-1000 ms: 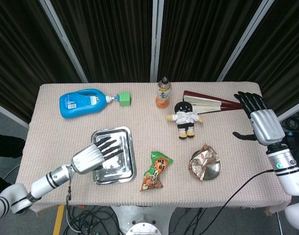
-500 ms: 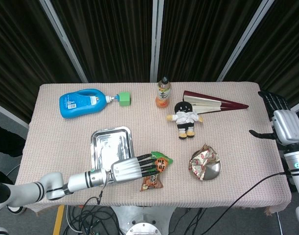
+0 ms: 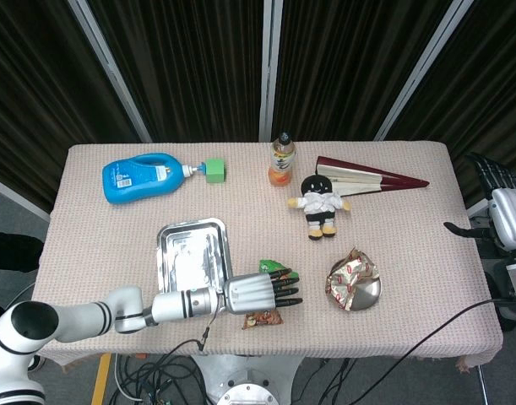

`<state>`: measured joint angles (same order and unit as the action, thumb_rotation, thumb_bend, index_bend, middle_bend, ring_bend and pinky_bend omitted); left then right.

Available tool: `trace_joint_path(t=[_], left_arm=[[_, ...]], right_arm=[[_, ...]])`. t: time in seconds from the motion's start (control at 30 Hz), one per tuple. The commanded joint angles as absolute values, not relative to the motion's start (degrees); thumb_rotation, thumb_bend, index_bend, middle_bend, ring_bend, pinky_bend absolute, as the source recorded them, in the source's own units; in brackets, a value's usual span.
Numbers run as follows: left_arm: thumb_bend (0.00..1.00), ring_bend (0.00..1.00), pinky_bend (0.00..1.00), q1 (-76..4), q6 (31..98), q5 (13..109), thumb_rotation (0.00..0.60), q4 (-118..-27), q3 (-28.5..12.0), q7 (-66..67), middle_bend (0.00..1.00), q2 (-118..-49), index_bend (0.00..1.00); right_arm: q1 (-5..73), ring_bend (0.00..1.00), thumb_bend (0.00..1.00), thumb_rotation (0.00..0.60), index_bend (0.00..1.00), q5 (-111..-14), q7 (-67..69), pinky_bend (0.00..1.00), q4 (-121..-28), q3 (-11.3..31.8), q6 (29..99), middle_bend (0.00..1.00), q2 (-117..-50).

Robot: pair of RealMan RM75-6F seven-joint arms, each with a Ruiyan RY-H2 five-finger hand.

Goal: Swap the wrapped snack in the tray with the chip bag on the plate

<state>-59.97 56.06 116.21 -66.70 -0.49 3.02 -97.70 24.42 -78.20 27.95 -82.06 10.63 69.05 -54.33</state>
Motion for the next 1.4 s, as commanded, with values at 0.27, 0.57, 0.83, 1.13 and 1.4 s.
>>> trace_joint_path(t=[0.27, 0.57, 0.83, 1.13, 1.4], left_arm=[[0.17, 0.08, 0.19, -60.45, 57.65, 115.01, 0.600, -63.10, 2.54, 4.29, 0.18, -98.76, 0.14], [0.33, 0.21, 0.31, -60.17, 60.33, 115.21, 0.600, -59.74, 4.93, 4.57, 0.31, -101.00, 0.31], [0.41, 0.33, 0.43, -59.21, 63.57, 114.86, 0.600, -57.88, 6.19, 4.17, 0.44, -102.26, 0.46], [0.42, 0.39, 0.49, -57.91, 71.74, 114.61, 0.600, -59.22, 5.28, 1.51, 0.51, -100.61, 0.56], [0.42, 0.39, 0.48, -53.80, 74.47, 109.44, 0.600, -61.09, 4.07, 1.60, 0.51, -92.56, 0.56]], right_arm=[[24.60, 0.00, 0.00, 0.600, 0.00, -78.75, 28.73, 0.00, -81.02, 11.10, 67.92, 0.02, -54.99], [24.93, 0.00, 0.00, 0.600, 0.00, -78.63, 28.15, 0.00, -80.97, 11.44, 66.80, 0.01, -55.37], [24.63, 0.00, 0.00, 0.600, 0.00, -78.48, 27.83, 0.00, -81.23, 11.78, 66.81, 0.01, -55.07], [24.45, 0.00, 0.00, 0.600, 0.00, -78.33, 27.22, 0.00, -81.61, 11.98, 66.56, 0.01, -54.96], [24.67, 0.00, 0.00, 0.600, 0.00, -78.80, 26.11, 0.00, -82.59, 12.08, 66.41, 0.01, -54.92]])
